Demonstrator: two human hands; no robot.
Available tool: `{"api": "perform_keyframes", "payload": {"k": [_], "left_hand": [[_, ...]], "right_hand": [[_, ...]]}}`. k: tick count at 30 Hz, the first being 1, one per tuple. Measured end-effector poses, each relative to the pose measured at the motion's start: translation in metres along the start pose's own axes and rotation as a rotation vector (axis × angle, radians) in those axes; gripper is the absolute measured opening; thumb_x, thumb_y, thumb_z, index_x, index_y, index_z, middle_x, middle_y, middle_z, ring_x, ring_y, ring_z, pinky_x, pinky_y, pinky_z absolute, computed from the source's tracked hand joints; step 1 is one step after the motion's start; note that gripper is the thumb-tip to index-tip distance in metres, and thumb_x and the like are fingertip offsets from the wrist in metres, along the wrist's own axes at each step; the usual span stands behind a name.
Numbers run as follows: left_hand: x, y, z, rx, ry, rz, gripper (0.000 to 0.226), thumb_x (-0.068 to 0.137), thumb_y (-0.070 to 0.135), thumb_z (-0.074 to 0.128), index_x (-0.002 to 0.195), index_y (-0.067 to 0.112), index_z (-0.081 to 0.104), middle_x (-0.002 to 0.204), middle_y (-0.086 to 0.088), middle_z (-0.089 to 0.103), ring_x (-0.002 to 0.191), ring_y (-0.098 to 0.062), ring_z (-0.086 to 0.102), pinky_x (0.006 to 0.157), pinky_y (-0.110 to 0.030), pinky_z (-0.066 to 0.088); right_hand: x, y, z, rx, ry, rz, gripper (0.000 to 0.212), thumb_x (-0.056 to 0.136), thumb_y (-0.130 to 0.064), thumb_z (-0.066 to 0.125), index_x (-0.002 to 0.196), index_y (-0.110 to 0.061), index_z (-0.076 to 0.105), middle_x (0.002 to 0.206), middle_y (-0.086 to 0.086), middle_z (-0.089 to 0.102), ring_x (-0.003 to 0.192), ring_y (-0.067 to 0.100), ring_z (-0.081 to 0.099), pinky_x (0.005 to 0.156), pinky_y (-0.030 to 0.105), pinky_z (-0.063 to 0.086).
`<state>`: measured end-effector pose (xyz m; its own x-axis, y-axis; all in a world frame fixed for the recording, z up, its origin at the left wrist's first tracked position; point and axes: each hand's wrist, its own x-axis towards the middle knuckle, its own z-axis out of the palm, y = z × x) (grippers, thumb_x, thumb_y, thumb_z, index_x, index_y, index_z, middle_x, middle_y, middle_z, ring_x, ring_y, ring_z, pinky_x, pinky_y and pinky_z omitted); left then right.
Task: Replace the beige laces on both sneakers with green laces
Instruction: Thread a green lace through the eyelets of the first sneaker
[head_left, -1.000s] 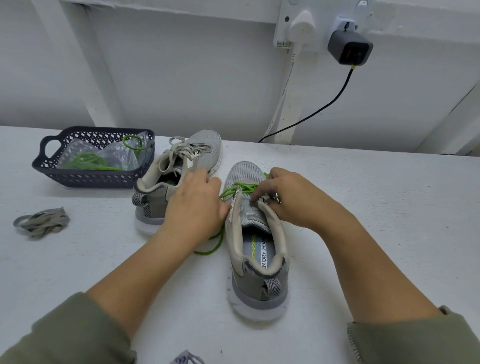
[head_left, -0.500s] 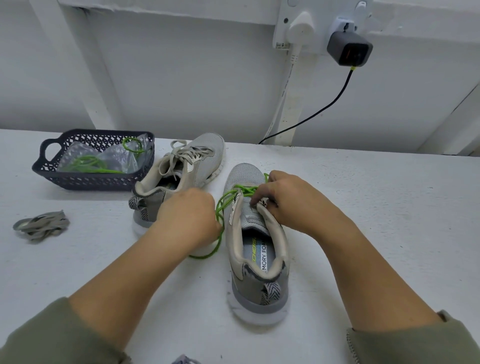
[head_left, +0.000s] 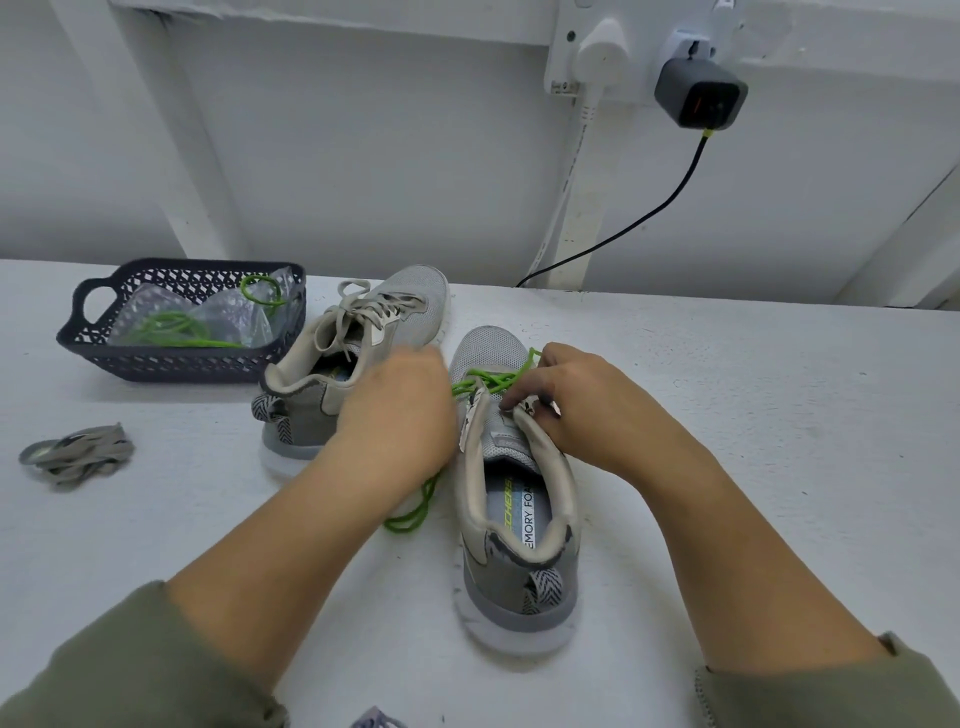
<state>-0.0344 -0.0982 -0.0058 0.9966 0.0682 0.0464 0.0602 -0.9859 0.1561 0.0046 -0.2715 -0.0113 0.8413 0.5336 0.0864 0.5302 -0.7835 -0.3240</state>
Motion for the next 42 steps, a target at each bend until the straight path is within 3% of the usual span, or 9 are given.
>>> {"api": "perform_keyframes", "payload": {"k": [3, 7, 15, 21, 26, 30, 35, 39, 42], "left_hand": [[0.016, -0.002, 0.004, -0.102, 0.064, 0.199, 0.018, 0.095, 0.024, 0.056, 0.109, 0.020, 0.065, 0.109, -0.003, 0.058, 0.107, -0.025, 0.054, 0.085, -0.037, 0.046], [0.014, -0.015, 0.020, 0.025, -0.046, 0.133, 0.016, 0.093, 0.021, 0.052, 0.099, 0.011, 0.063, 0.101, -0.008, 0.059, 0.096, -0.027, 0.058, 0.077, -0.034, 0.046], [0.014, -0.012, 0.018, -0.237, 0.075, 0.243, 0.017, 0.095, 0.025, 0.055, 0.101, 0.017, 0.068, 0.099, -0.002, 0.055, 0.095, -0.021, 0.055, 0.074, -0.028, 0.038], [0.002, -0.019, 0.009, 0.088, -0.265, 0.028, 0.015, 0.088, 0.029, 0.052, 0.081, 0.015, 0.052, 0.086, -0.003, 0.051, 0.081, -0.023, 0.050, 0.065, -0.028, 0.040], [0.013, -0.009, 0.006, -0.231, 0.028, 0.079, 0.018, 0.093, 0.024, 0.059, 0.109, 0.022, 0.066, 0.102, -0.002, 0.058, 0.091, -0.019, 0.054, 0.074, -0.027, 0.036], [0.017, -0.011, 0.006, -0.309, -0.018, 0.126, 0.012, 0.089, 0.026, 0.063, 0.088, 0.020, 0.073, 0.088, 0.000, 0.069, 0.081, -0.015, 0.058, 0.069, -0.022, 0.037], [0.006, -0.023, 0.003, 0.011, -0.262, -0.015, 0.024, 0.086, 0.036, 0.054, 0.078, 0.014, 0.055, 0.085, -0.004, 0.055, 0.077, -0.022, 0.053, 0.063, -0.028, 0.040], [0.010, -0.015, -0.002, -0.266, -0.047, -0.048, 0.022, 0.093, 0.028, 0.057, 0.113, 0.021, 0.062, 0.108, -0.003, 0.064, 0.097, -0.022, 0.058, 0.078, -0.028, 0.043], [0.018, -0.005, -0.004, -0.321, -0.076, 0.052, 0.018, 0.093, 0.026, 0.061, 0.108, 0.026, 0.071, 0.104, 0.001, 0.070, 0.092, -0.014, 0.060, 0.075, -0.020, 0.039]], "right_hand": [[-0.001, -0.001, -0.001, 0.009, -0.003, 0.004, 0.029, 0.089, -0.017, 0.058, 0.105, -0.037, 0.072, 0.089, -0.006, 0.046, 0.082, 0.017, 0.052, 0.069, 0.033, 0.046], [-0.003, 0.000, -0.002, 0.016, -0.007, 0.016, 0.028, 0.091, -0.019, 0.057, 0.105, -0.038, 0.072, 0.089, -0.008, 0.044, 0.084, 0.015, 0.051, 0.070, 0.031, 0.045], [-0.004, -0.002, -0.001, 0.016, -0.009, 0.025, 0.028, 0.091, -0.017, 0.057, 0.105, -0.037, 0.072, 0.088, -0.008, 0.043, 0.082, 0.013, 0.048, 0.067, 0.029, 0.041], [-0.004, -0.002, 0.000, 0.016, -0.008, 0.048, 0.028, 0.092, -0.019, 0.056, 0.107, -0.037, 0.070, 0.090, -0.007, 0.045, 0.086, 0.015, 0.051, 0.067, 0.028, 0.040], [-0.006, -0.003, -0.001, 0.008, -0.005, 0.045, 0.028, 0.092, -0.018, 0.056, 0.108, -0.037, 0.070, 0.090, -0.005, 0.045, 0.085, 0.016, 0.051, 0.068, 0.029, 0.042], [-0.006, -0.003, 0.000, 0.012, -0.002, 0.050, 0.030, 0.091, -0.017, 0.056, 0.108, -0.036, 0.071, 0.087, -0.006, 0.043, 0.083, 0.016, 0.050, 0.067, 0.029, 0.040], [-0.006, -0.003, 0.002, -0.005, 0.007, 0.064, 0.030, 0.092, -0.016, 0.054, 0.108, -0.037, 0.070, 0.085, -0.007, 0.040, 0.080, 0.014, 0.047, 0.062, 0.027, 0.034], [-0.006, -0.004, 0.002, -0.005, 0.007, 0.065, 0.030, 0.093, -0.017, 0.054, 0.108, -0.037, 0.070, 0.086, -0.006, 0.041, 0.080, 0.014, 0.047, 0.062, 0.027, 0.034], [-0.007, -0.003, 0.002, -0.002, 0.015, 0.071, 0.028, 0.092, -0.019, 0.055, 0.109, -0.036, 0.070, 0.085, -0.006, 0.041, 0.079, 0.015, 0.047, 0.061, 0.027, 0.034]]}}
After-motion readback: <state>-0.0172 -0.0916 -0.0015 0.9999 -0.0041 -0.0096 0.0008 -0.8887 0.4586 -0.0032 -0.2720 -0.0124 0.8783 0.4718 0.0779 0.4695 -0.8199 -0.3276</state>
